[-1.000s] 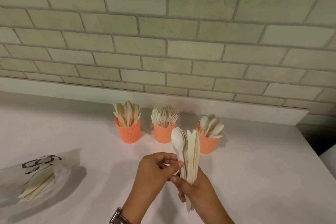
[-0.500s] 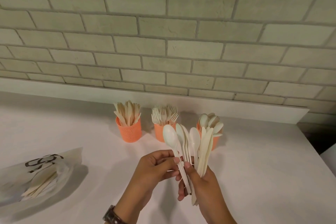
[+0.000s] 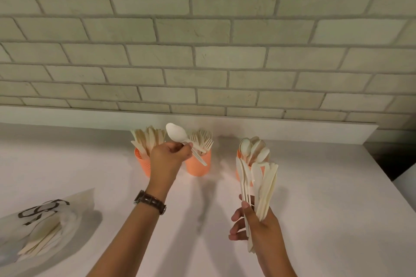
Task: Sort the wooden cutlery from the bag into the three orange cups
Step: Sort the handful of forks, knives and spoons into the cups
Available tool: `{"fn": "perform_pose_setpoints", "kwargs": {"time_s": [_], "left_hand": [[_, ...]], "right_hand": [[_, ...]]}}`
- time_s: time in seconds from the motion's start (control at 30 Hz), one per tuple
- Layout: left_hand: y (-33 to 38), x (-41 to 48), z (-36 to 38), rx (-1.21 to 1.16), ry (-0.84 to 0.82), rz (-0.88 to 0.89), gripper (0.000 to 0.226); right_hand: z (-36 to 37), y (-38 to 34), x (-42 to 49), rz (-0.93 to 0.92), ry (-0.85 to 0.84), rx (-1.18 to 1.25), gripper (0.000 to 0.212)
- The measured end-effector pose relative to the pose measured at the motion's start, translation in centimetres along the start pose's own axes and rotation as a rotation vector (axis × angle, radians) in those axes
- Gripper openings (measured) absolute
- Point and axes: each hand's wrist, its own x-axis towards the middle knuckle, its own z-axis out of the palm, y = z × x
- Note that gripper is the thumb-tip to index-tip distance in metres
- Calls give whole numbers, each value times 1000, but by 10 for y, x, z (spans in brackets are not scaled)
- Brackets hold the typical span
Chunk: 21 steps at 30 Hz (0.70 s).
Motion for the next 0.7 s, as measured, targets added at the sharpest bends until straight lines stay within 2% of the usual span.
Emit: {"fn": "perform_pose_setpoints", "kwargs": {"time_s": [0.1, 0.23, 0.33, 0.5, 0.57, 0.7], "left_hand": [[-1, 2, 7, 36, -20, 41, 16], [0, -14, 27, 25, -209, 40, 9], [-2, -18, 53, 57, -264, 67, 10], [-2, 0, 97, 156, -220, 135, 19], [-2, 9, 113, 167, -181, 122, 26], [-3, 19, 138, 166, -152, 72, 23]], "right_hand": [[-2, -4, 1, -19, -5, -19, 13], [-8, -6, 1, -46, 34, -1, 13], [-16, -8, -1, -73, 83, 17, 12], [-37, -12, -2, -77, 168, 36, 13], [-45, -14, -4, -82, 192, 40, 14], [-56, -14, -5, -87, 226, 37, 15]]}}
